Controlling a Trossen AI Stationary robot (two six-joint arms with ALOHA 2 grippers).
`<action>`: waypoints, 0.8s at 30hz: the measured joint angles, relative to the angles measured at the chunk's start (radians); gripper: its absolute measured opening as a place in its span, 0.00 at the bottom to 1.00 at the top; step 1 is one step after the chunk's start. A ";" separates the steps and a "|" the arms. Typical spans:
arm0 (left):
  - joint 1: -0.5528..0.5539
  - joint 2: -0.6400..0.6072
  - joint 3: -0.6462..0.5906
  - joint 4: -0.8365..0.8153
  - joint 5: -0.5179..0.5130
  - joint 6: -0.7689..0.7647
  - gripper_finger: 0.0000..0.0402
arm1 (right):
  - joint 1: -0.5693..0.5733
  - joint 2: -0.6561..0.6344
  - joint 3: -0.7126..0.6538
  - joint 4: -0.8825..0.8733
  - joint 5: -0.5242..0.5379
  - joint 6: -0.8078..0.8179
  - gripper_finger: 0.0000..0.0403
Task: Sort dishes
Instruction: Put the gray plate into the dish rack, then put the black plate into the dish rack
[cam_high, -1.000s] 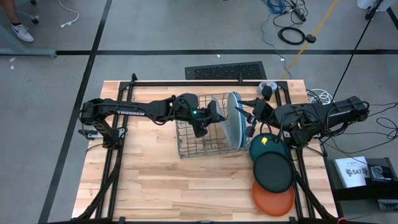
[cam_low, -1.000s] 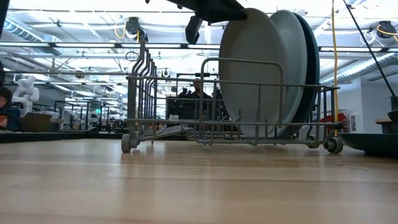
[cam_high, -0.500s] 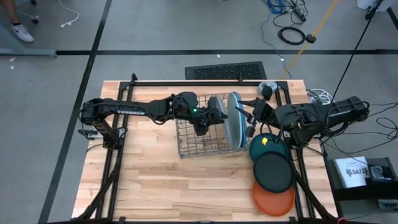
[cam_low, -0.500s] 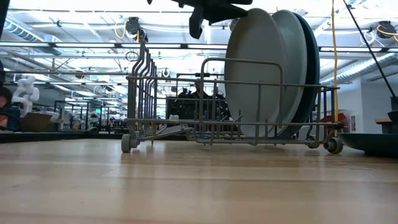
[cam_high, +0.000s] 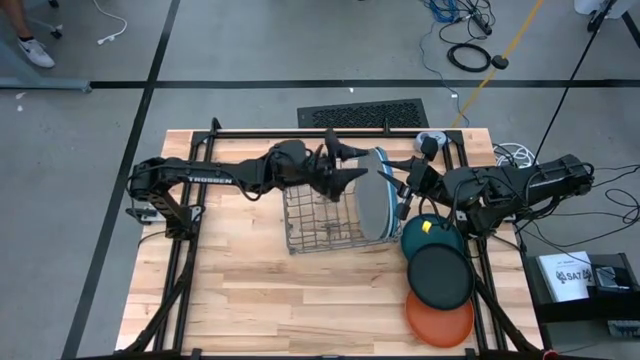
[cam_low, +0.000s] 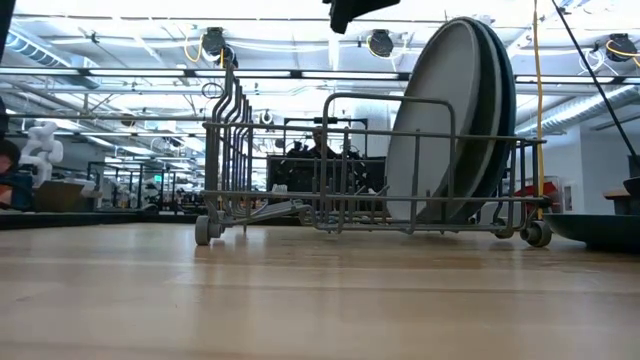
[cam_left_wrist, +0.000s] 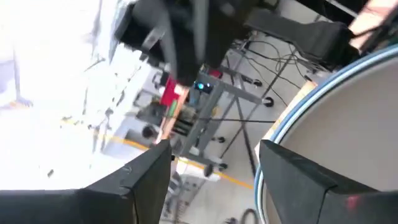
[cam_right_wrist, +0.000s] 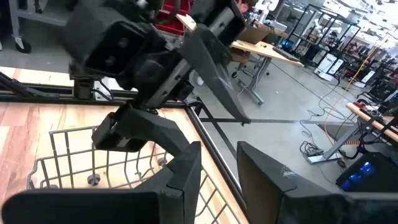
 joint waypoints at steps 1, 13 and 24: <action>0.004 0.000 0.000 -0.003 -0.002 -0.032 0.60 | 0.000 0.000 0.000 0.000 0.000 0.000 0.24; -0.139 -0.132 0.000 -0.040 -0.503 -0.155 0.60 | 0.000 0.000 0.000 -0.003 0.000 0.000 0.24; -0.327 -0.574 -0.167 -0.425 -0.535 -0.763 0.59 | 0.000 0.000 0.000 0.008 0.006 0.025 0.24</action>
